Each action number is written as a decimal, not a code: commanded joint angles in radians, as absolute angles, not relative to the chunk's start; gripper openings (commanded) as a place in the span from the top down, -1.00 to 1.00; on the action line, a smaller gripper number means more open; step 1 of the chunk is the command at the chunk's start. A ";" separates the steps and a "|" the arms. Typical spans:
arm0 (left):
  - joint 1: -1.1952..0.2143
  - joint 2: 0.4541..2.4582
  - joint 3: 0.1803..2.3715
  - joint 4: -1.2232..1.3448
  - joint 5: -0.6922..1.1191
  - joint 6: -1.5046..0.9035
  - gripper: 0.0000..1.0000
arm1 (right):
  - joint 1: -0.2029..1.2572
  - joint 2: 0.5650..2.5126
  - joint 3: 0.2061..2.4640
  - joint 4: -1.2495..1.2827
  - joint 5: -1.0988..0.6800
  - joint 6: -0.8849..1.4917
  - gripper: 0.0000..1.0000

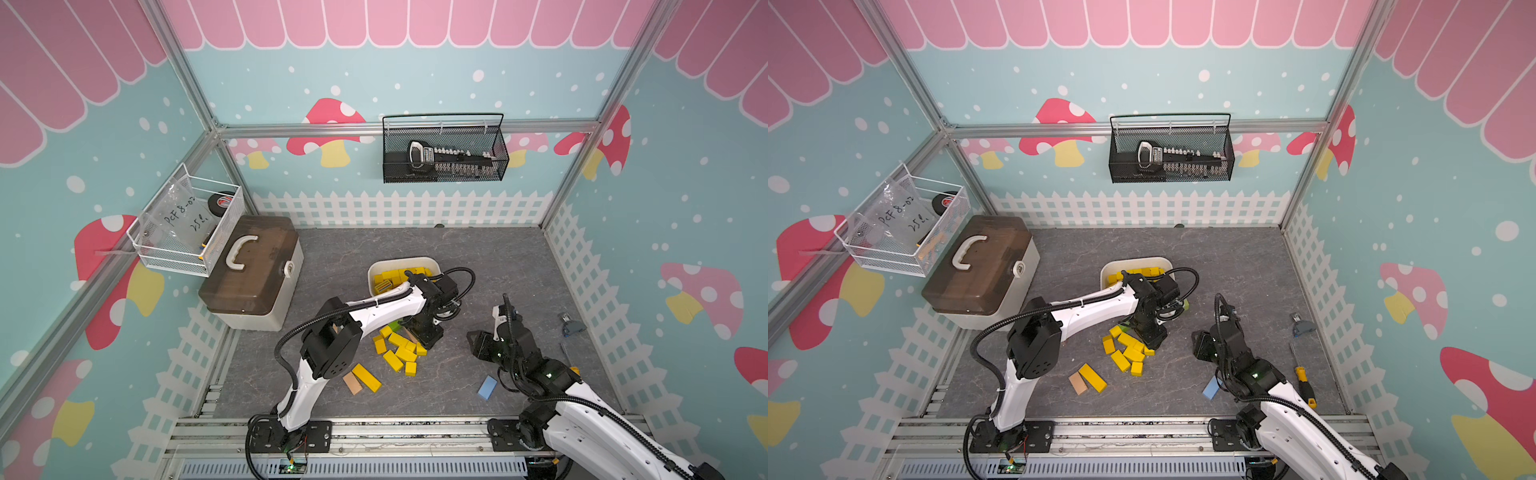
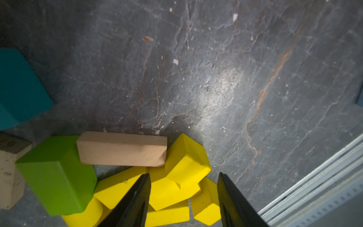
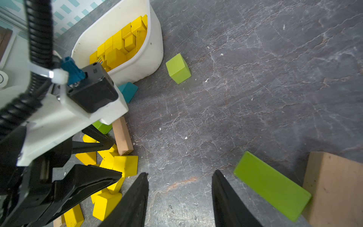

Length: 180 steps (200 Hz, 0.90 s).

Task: Pick out the yellow building blocks
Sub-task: Pick up the building block from the center of the board.

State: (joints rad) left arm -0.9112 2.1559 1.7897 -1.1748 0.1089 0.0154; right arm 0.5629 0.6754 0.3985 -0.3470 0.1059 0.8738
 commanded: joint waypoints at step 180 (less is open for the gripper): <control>-0.954 2.237 1.839 -1.206 0.033 0.032 -0.17 | 0.555 0.660 0.380 -0.360 0.118 0.897 -0.06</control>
